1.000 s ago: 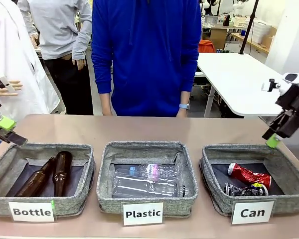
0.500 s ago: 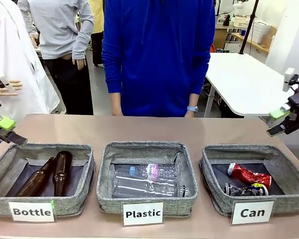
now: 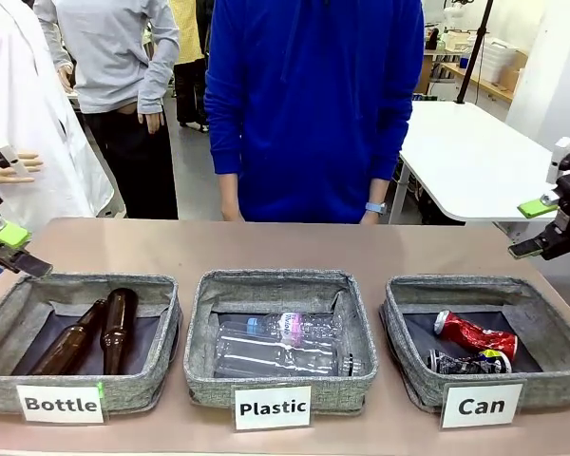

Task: Sort the can waste into the basket.
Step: Pick up the can waste from the table and place it in the right Fabric basket.

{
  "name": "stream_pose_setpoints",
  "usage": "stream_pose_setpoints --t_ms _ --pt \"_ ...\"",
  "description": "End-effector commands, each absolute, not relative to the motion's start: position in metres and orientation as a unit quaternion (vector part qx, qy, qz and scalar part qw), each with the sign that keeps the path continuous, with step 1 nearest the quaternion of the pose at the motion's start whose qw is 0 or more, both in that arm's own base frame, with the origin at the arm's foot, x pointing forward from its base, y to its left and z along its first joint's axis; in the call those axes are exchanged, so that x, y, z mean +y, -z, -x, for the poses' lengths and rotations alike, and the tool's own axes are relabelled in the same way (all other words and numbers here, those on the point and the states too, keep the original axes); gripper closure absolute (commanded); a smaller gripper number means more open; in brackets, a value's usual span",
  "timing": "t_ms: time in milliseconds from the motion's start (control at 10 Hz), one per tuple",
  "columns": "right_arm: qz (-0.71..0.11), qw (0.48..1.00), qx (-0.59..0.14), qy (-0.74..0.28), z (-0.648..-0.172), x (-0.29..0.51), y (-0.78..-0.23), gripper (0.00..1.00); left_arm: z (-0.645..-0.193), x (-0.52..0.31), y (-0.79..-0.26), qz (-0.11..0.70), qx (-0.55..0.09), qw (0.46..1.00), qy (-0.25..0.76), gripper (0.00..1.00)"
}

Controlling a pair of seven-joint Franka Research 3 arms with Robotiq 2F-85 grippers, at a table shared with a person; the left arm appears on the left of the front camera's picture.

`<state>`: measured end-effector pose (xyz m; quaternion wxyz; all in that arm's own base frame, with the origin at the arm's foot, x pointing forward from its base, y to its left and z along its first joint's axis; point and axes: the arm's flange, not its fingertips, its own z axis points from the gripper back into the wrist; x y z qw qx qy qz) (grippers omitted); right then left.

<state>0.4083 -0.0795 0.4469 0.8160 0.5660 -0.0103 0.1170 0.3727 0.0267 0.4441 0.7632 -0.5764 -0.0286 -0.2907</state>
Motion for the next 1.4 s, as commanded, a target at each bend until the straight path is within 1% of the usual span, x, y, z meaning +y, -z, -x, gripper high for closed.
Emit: stream_pose_setpoints --t_ms 0,1300 --pt "-0.553 0.823 -0.016 -0.126 -0.4073 -0.0824 -0.4483 0.0 -0.3727 0.0267 -0.4485 0.581 -0.026 0.762 0.285 0.0" --pt "-0.553 0.823 -0.016 -0.126 -0.4073 -0.0824 -0.4483 0.0 -0.3727 0.0267 -0.4485 0.581 -0.026 0.762 0.285 0.0"
